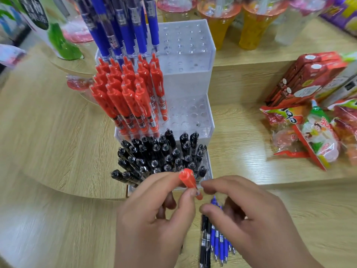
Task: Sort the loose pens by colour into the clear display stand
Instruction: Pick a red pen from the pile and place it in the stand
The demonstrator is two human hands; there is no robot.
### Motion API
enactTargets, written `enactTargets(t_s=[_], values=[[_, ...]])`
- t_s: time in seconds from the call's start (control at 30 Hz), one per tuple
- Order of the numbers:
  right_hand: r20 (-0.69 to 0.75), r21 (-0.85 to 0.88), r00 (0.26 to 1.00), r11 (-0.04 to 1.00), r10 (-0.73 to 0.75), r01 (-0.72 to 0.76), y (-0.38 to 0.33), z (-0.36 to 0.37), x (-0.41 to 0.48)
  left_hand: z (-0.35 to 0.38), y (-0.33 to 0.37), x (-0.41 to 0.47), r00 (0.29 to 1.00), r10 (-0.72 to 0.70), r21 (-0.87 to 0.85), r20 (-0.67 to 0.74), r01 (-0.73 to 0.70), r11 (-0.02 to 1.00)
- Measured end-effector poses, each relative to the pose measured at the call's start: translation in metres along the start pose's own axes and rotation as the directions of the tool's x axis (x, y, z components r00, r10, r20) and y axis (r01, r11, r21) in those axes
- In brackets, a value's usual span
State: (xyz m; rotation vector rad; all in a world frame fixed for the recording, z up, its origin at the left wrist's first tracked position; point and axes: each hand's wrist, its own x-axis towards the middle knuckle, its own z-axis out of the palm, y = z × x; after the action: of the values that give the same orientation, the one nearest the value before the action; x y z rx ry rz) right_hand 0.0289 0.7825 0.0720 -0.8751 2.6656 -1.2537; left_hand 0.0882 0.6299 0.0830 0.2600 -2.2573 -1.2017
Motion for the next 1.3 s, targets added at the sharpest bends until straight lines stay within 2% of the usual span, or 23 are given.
enactTargets(t_s=[0.33, 0.47, 0.6, 0.67, 0.77, 0.97, 1.3], values=[[-0.187, 0.024, 0.977, 0.994, -0.099, 0.105, -0.041, -0.038, 0.047, -0.009, 0.043, 0.050, 0.999, 0.024, -0.102, -0.036, -0.028, 0.994], [-0.256, 0.059, 0.961, 0.990, -0.106, 0.125, -0.050, -0.046, 0.081, -0.021, 0.031, 0.062, 0.975, -0.078, -0.127, -0.209, 0.052, 0.991], [-0.229, 0.141, 0.971, 0.985, -0.065, 0.099, -0.054, -0.037, 0.117, -0.029, 0.003, 0.065, 0.879, -0.203, -0.076, -0.432, 0.189, 0.979], [-0.208, 0.139, 0.977, 0.987, -0.055, 0.085, -0.053, -0.029, 0.129, -0.031, -0.008, 0.068, 0.843, -0.248, -0.094, -0.477, 0.232, 0.968], [-0.181, 0.123, 0.982, 0.989, -0.060, 0.084, -0.049, -0.016, 0.140, -0.034, -0.022, 0.071, 0.848, -0.320, -0.101, -0.423, 0.307, 0.946], [-0.158, 0.111, 0.986, 0.992, -0.049, 0.067, -0.038, 0.004, 0.147, -0.033, -0.043, 0.076, 0.896, -0.420, -0.086, -0.144, 0.411, 0.908], [-0.081, -0.189, 0.989, 0.976, -0.121, 0.104, -0.025, 0.019, 0.149, -0.028, -0.044, 0.079, 0.897, -0.429, -0.059, -0.106, 0.425, 0.903]])
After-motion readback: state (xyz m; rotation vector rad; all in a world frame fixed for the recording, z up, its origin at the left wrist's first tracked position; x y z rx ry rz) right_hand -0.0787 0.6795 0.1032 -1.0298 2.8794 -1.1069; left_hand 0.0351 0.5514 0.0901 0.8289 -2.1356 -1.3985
